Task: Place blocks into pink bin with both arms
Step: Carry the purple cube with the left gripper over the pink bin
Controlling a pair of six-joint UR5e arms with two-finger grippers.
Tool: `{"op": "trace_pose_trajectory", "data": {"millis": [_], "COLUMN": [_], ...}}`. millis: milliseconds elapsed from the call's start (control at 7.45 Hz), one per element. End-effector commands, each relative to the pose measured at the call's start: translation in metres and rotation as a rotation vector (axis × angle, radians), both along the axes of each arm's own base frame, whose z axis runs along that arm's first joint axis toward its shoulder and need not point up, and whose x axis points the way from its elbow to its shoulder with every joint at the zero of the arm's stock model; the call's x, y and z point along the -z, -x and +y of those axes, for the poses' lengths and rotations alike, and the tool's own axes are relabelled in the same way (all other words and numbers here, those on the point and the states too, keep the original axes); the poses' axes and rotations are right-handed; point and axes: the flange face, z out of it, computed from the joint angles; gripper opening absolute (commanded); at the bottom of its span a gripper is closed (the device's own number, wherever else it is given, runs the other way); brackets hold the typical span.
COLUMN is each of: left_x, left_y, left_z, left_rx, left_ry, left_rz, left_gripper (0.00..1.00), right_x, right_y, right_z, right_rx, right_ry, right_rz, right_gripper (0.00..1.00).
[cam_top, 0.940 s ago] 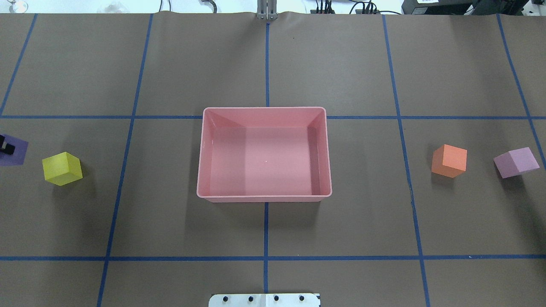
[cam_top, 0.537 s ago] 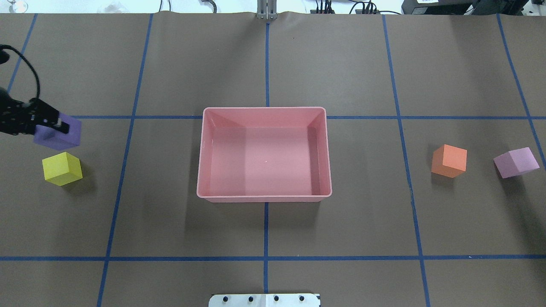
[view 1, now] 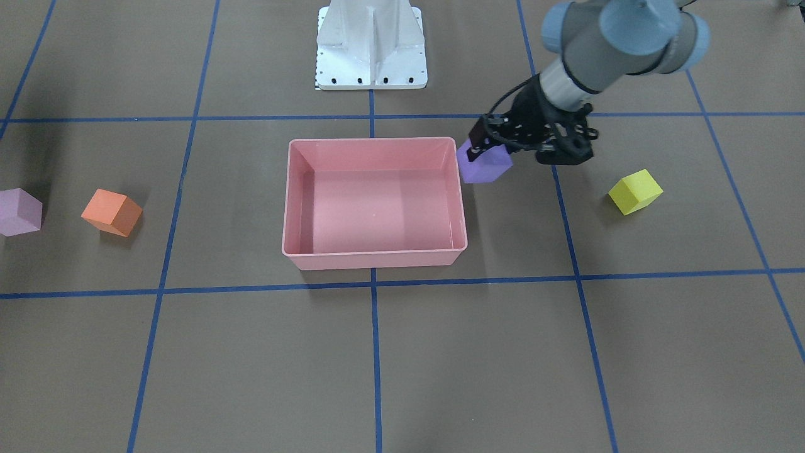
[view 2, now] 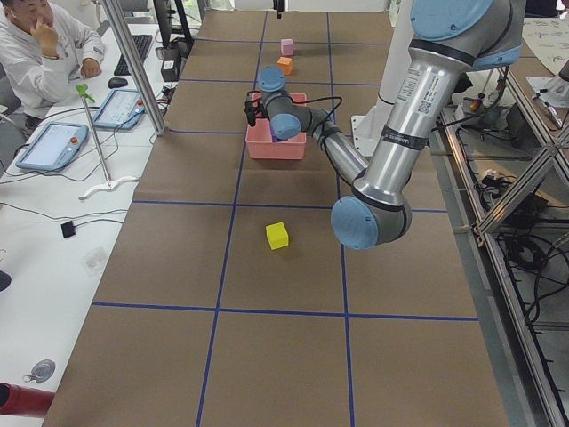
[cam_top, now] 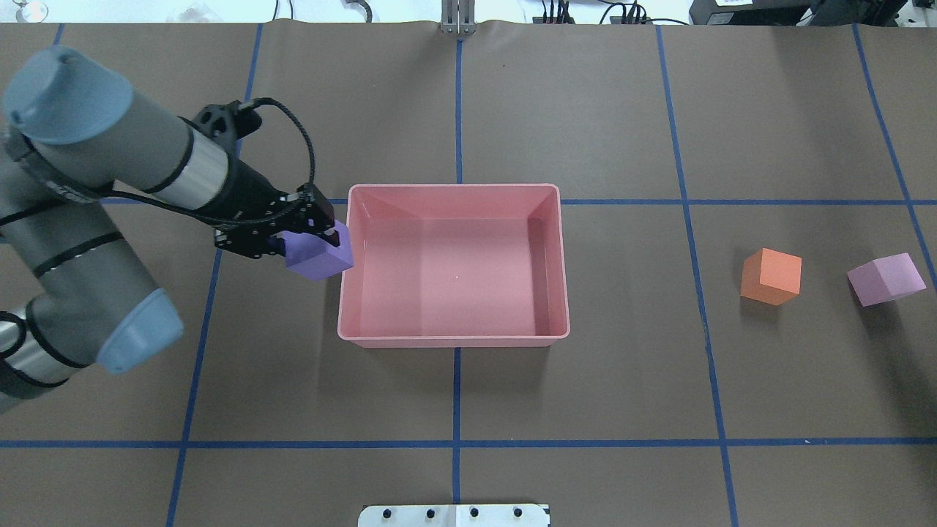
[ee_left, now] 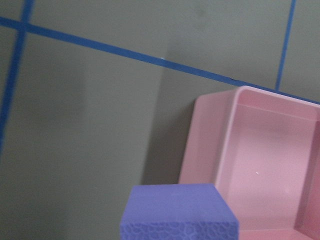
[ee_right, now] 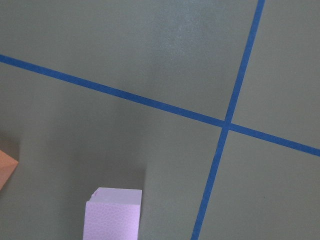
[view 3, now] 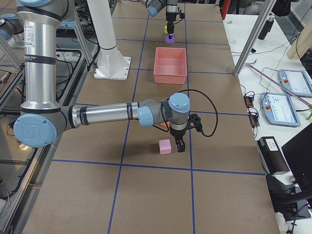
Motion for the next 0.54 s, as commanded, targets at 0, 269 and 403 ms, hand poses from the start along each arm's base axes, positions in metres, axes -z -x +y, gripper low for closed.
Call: {"op": "trace_pose_trajectory", "data": {"millis": [0,269,403], "left_x": [0.044,0.038,0.021], "left_y": [-0.073,-0.065,-0.046], "left_z": [0.019,0.021,0.03], "left_rx": [0.066,0.083,0.076], "left_ry": [-0.016,-0.029,-0.04], "left_rz": [-0.059,-0.065,-0.085], "left_gripper": [0.42,1.0,1.0], "right_x": [0.001,0.002,0.003], "right_y": [0.002,0.003,0.004], "right_z": [0.0,0.0,0.0], "right_rx": [0.003,0.005,0.007], "right_ry": [-0.004,-0.003,-0.003], "right_rz": [-0.005,-0.007,-0.017], "right_gripper": [1.0,1.0,1.0]}}
